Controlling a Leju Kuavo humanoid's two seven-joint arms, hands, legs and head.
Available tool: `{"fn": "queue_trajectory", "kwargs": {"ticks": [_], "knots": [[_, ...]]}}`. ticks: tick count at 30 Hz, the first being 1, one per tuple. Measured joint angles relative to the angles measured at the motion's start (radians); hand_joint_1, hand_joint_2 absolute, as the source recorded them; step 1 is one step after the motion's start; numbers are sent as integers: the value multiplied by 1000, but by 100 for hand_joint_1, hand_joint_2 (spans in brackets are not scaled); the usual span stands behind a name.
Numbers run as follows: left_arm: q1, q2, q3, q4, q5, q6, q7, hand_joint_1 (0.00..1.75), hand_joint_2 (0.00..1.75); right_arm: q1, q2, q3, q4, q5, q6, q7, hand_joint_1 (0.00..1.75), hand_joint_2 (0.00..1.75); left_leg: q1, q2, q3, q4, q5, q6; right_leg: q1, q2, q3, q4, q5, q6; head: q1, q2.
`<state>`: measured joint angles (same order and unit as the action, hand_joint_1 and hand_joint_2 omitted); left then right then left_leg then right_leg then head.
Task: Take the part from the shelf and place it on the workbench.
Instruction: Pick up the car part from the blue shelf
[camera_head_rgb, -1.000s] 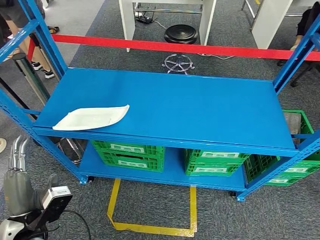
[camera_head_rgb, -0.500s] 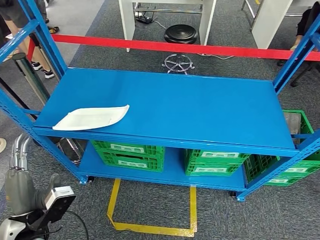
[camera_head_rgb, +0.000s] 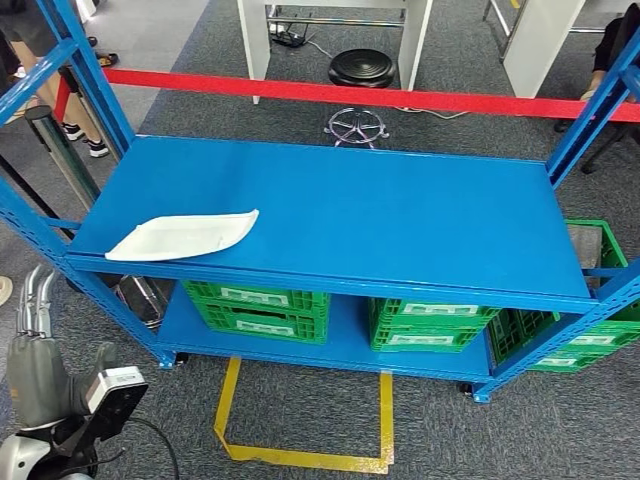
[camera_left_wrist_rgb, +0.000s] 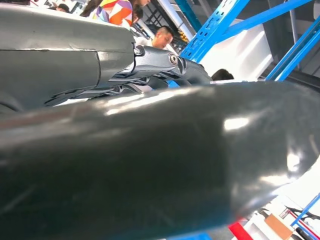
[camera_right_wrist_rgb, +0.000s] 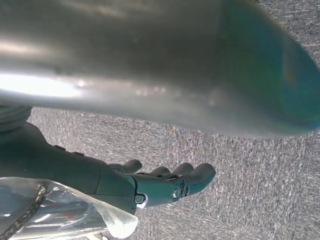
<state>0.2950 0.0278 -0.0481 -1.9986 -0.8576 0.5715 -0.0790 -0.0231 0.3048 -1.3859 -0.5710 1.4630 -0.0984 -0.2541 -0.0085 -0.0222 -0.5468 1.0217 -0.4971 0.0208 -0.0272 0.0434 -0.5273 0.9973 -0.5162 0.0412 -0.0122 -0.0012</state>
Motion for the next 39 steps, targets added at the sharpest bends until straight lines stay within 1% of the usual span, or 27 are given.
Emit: {"fn": "queue_trajectory", "kwargs": {"ticks": [5,6,7,8,9,10,11,12,16,17,18,20,21,22,23,25,26,27,29,31,32,34,35,36,37,38,39], "knots": [[-1,0,0,0,1,0,0,0,0,0,1,0,0,0,0,1,0,0,-1,1,0,-3,1,2,-1,1,0,-2,1,2,0,0],[-3,1,0,0,2,0,0,0,0,-1,2,0,-1,0,0,2,0,0,0,4,5,-13,5,7,0,-7,-16,28,-16,1,1,0],[-4,1,0,0,5,0,0,0,0,-2,3,0,-1,1,-1,2,0,0,1,10,10,-23,9,12,1,-15,-57,101,-48,1,2,0],[-5,2,1,0,7,-1,0,0,0,-3,3,0,-1,1,-1,3,0,0,3,16,17,-30,9,13,1,-25,-81,136,-49,1,3,0],[-6,2,1,0,9,-1,0,0,0,-3,3,0,-2,1,-1,3,0,0,6,22,24,-34,7,11,1,-37,-96,150,-41,0,5,0],[-6,3,1,1,10,-1,0,0,0,-4,3,0,-2,2,-1,3,0,0,5,24,26,-27,-1,3,1,-42,-92,130,-22,1,6,0],[-6,3,1,1,10,-2,0,0,0,-5,3,0,-2,2,-1,3,0,0,4,24,27,-20,-9,-7,1,-45,-62,66,11,-2,6,0],[-7,3,1,1,10,-2,0,0,0,-7,3,1,-2,2,-1,3,0,0,2,24,26,-14,-14,-13,2,-46,-49,42,13,-7,7,0],[-9,4,0,1,10,-2,0,0,0,-6,4,1,-2,3,-4,4,0,0,5,24,21,3,-28,-29,3,-42,-41,38,5,-30,4,0],[-10,5,0,1,10,-2,0,0,0,-5,4,1,-2,3,-4,4,0,0,6,24,9,33,-46,-35,2,-42,-38,36,4,-35,2,0],[-11,6,0,1,10,-2,0,0,0,-6,4,1,-2,3,-4,4,0,0,8,24,-15,84,-72,-41,1,-42,-36,36,3,-39,0,0],[-11,7,0,1,10,-2,0,0,0,-6,4,1,-2,4,-4,3,0,0,11,24,-85,219,-126,-49,2,-42,-32,36,-2,-45,-2,0],[-11,7,0,1,10,-2,0,0,0,-6,4,1,-2,4,-4,3,0,0,12,24,-114,267,-135,-50,3,-41,-30,36,-4,-47,-2,0],[-11,7,0,2,10,-2,0,0,0,-6,4,1,-2,3,-4,3,0,0,13,24,-127,280,-122,-49,4,-41,-27,36,-7,-48,-2,0],[-10,7,0,2,10,-2,0,0,0,-6,4,1,-2,3,-4,3,0,0,12,24,-122,255,-90,-46,5,-39,-22,36,-10,-48,-2,0],[-11,8,0,2,10,-2,1,0,0,-6,4,1,-2,3,-4,3,0,0,10,22,-76,130,-4,-33,6,-35,-14,35,-16,-48,-2,0],[-11,8,0,2,10,-2,1,0,0,-7,4,1,-2,3,-4,3,0,0,7,21,-53,73,22,-25,8,-34,-12,34,-19,-46,-1,0],[-12,8,0,2,10,-1,1,0,0,-8,5,1,-2,3,-4,3,0,0,4,20,-37,33,31,-18,8,-33,-12,34,-21,-42,-2,0],[-14,9,0,2,10,0,1,0,0,-9,6,1,-2,4,-4,3,0,0,-2,20,-30,6,23,-11,8,-33,-13,30,-20,-32,-3,0],[-15,9,1,2,10,1,1,0,0,-8,7,1,-2,4,-4,3,0,0,3,21,-20,-13,26,-6,8,-36,-16,30,-25,-22,-2,0],[-16,8,1,2,9,1,1,0,0,-8,8,1,-2,4,-4,3,0,0,5,22,-12,-23,28,-3,9,-37,-25,48,-36,-18,-1,0],[-18,8,1,2,9,2,0,0,0,-10,8,2,-2,4,-4,3,0,0,7,25,-1,-32,28,3,9,-38,-77,144,-79,-14,1,0],[-19,8,1,2,9,2,0,0,0,-9,8,2,-2,4,-5,3,0,0,6,26,0,-32,25,5,9,-38,-116,211,-102,-12,1,0],[-19,8,1,2,9,2,0,0,0,-8,8,2,-2,4,-5,3,0,0,6,26,3,-32,22,7,9,-38,-151,264,-113,-10,1,0],[-18,8,1,2,9,2,0,0,0,-6,8,2,-2,4,-5,3,0,0,5,26,6,-32,19,8,9,-38,-173,288,-105,-9,1,0],[-18,8,1,3,9,2,0,0,0,-5,8,2,-2,4,-5,4,0,0,5,25,12,-31,14,7,9,-38,-175,274,-78,-8,1,0],[-18,8,1,3,9,2,0,0,0,-4,8,2,-2,4,-5,4,0,0,5,25,19,-31,8,5,9,-39,-160,227,-36,-8,1,0]]}}
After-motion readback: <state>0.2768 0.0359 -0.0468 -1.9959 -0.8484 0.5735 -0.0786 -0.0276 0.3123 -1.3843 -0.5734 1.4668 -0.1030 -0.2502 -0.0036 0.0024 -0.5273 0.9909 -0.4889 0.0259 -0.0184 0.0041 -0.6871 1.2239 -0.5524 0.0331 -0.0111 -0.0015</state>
